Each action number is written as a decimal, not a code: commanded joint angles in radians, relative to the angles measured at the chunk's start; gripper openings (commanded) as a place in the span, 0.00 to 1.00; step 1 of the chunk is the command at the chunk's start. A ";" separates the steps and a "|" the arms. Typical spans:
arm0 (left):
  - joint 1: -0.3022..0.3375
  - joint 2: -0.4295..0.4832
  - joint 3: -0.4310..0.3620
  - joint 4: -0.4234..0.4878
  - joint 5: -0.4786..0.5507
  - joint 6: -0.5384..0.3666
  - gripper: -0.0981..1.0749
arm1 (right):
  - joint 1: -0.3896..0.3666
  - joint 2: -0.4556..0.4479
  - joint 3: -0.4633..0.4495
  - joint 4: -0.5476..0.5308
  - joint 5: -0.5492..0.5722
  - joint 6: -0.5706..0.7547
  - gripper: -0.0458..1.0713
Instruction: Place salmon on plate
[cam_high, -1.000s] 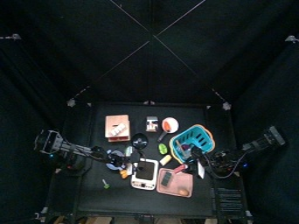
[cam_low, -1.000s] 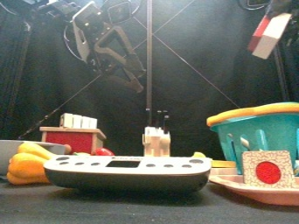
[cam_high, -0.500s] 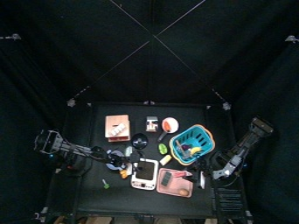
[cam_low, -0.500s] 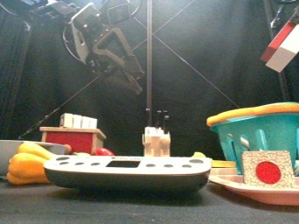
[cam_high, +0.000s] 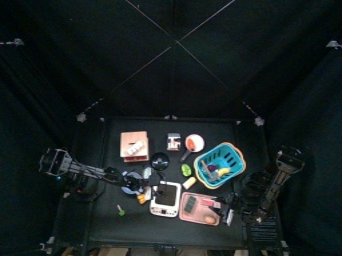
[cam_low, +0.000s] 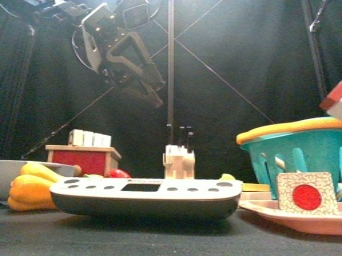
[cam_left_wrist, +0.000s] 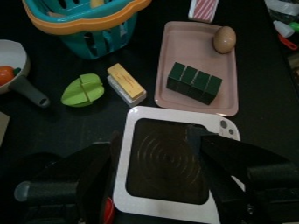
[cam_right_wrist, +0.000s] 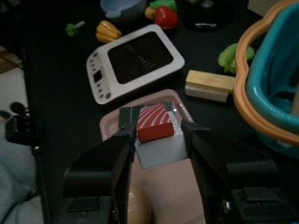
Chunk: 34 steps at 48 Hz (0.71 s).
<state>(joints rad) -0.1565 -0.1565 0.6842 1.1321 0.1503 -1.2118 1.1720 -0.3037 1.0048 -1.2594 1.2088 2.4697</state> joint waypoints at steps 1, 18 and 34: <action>0.003 -0.009 -0.011 0.000 -0.003 -0.002 0.89 | -0.002 0.043 -0.020 -0.006 0.008 0.061 0.68; 0.009 -0.009 -0.006 0.000 -0.003 -0.002 0.89 | -0.123 0.149 -0.031 0.038 -0.170 0.103 0.68; 0.011 -0.008 0.003 0.000 -0.003 -0.002 0.89 | -0.233 0.176 -0.020 0.043 -0.298 0.101 0.69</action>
<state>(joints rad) -0.1488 -0.1549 0.6980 1.1321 0.1503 -1.2118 0.9449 -0.1197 0.9910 -1.2180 0.9373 2.5663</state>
